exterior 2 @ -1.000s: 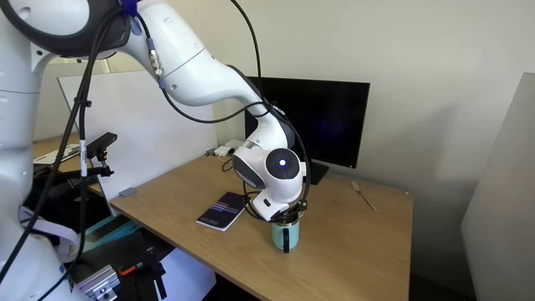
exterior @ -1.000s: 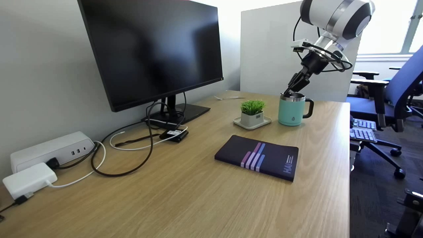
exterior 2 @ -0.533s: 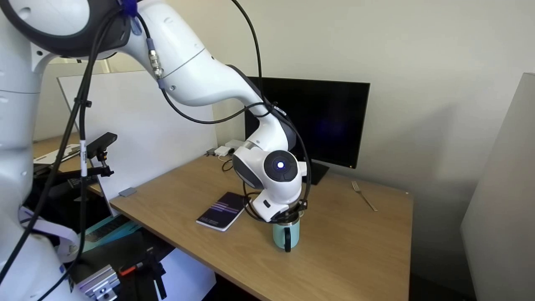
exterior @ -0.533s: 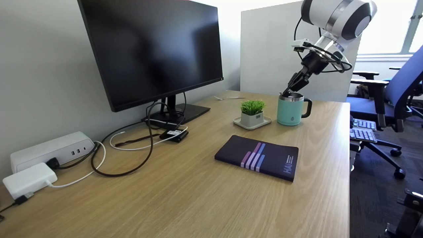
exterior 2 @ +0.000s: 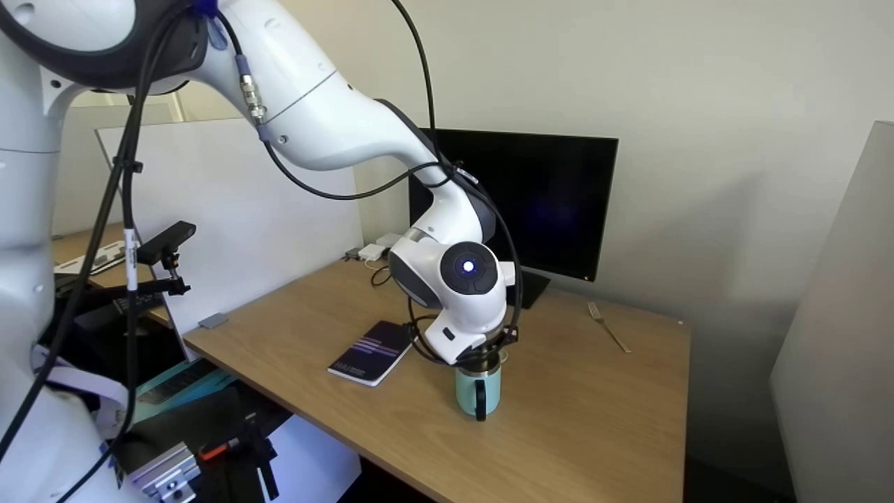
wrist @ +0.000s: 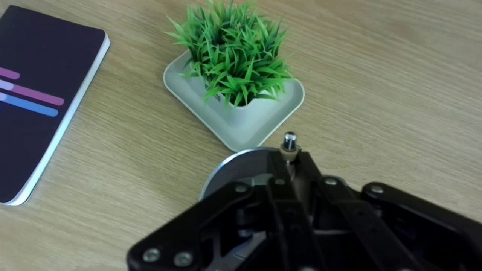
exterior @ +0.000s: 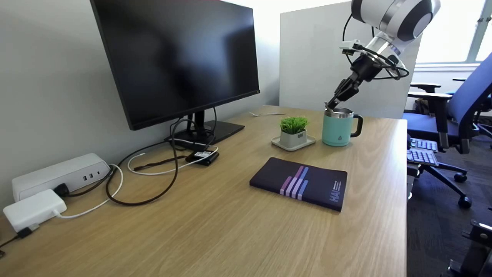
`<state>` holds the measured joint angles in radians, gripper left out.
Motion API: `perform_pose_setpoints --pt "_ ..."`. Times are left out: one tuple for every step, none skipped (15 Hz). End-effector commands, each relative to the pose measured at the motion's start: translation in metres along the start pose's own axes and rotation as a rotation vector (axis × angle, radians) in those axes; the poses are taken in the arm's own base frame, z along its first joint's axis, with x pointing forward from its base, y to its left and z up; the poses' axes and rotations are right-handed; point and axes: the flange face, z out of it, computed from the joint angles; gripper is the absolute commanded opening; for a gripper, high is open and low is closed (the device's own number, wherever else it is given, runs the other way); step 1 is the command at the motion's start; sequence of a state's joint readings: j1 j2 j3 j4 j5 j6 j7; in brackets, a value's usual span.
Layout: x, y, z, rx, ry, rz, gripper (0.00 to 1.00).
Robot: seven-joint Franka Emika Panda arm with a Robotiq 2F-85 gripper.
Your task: Take the pen from the cup and put it on the table
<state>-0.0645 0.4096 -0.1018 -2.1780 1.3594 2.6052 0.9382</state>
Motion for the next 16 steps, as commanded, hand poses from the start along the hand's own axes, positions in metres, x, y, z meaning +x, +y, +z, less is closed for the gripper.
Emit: perform_pose_setpoints --pt "-0.009 0.000 -0.014 0.027 0.000 -0.035 0.03" --pt "-0.012 -0.001 -0.018 0.031 0.000 -0.044 0.03" --pt "-0.016 -0.001 -0.021 0.033 0.000 -0.055 0.03" --pt "-0.020 -0.002 -0.025 0.038 0.000 -0.068 0.03" --pt "-0.025 -0.002 -0.028 0.039 -0.001 -0.080 0.03" --pt "-0.029 -0.002 -0.031 0.042 0.000 -0.096 0.03" --pt "-0.034 -0.002 -0.033 0.043 0.000 -0.112 0.03" --pt "-0.040 -0.002 -0.036 0.045 0.000 -0.132 0.03" --pt "-0.047 -0.001 -0.038 0.048 0.001 -0.158 0.03" --pt "-0.057 0.001 -0.041 0.052 0.005 -0.201 0.03" --pt "-0.065 0.002 -0.042 0.054 0.010 -0.234 0.03" --pt "-0.076 0.004 -0.045 0.053 0.016 -0.280 0.03" --pt "-0.085 0.006 -0.046 0.051 0.024 -0.321 0.03" --pt "-0.095 0.008 -0.048 0.046 0.031 -0.364 0.03" --pt "-0.102 0.010 -0.048 0.046 0.038 -0.399 0.03" --pt "-0.109 0.012 -0.049 0.044 0.046 -0.434 0.03"
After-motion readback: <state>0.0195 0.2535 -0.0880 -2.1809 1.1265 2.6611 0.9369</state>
